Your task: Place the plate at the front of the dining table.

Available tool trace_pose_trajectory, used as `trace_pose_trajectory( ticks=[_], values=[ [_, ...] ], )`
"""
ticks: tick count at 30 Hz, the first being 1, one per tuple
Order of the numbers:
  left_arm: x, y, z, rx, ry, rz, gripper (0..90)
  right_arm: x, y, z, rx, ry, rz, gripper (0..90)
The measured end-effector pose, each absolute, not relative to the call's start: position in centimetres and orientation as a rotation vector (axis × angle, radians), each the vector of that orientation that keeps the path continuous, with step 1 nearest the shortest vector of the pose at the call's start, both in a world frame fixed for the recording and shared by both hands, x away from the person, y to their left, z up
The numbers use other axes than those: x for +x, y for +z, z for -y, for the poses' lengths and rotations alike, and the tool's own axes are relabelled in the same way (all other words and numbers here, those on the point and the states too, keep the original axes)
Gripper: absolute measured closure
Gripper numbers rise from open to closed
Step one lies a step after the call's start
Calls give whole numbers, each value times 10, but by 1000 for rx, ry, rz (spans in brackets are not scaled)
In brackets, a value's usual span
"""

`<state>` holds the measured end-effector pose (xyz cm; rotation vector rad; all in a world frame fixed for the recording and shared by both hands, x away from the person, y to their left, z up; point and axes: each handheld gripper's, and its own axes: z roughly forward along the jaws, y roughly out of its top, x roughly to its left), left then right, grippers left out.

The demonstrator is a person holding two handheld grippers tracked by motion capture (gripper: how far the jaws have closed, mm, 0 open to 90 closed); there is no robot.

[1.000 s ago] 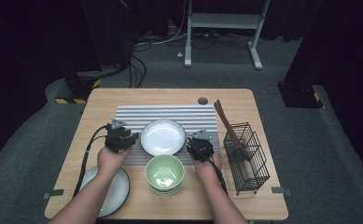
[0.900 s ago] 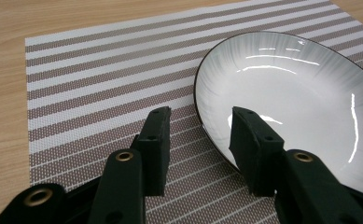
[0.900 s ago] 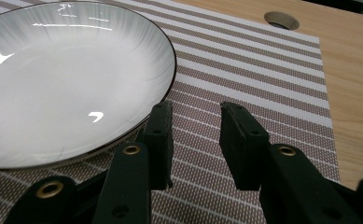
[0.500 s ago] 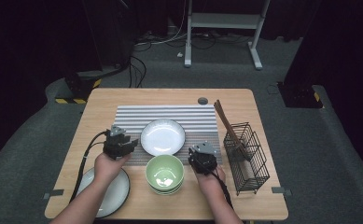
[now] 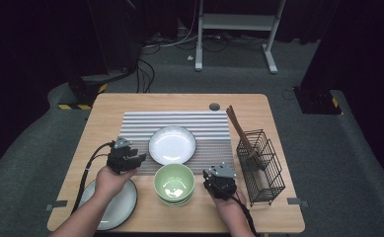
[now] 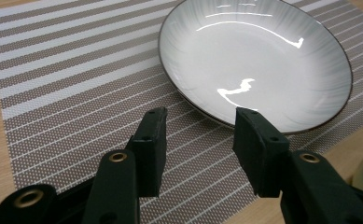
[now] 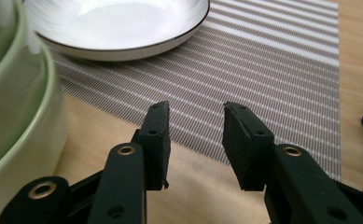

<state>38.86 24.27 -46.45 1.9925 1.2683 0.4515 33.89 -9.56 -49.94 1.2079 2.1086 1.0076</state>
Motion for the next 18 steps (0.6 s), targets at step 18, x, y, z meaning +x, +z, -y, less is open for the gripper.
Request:
trace_pose_trajectory(
  ticks=[18],
  values=[
    [388, -458, -222, 2368, 318, -1191, 417, 319, -507, 105, 1200, 1086, -2136, 601]
  ],
)
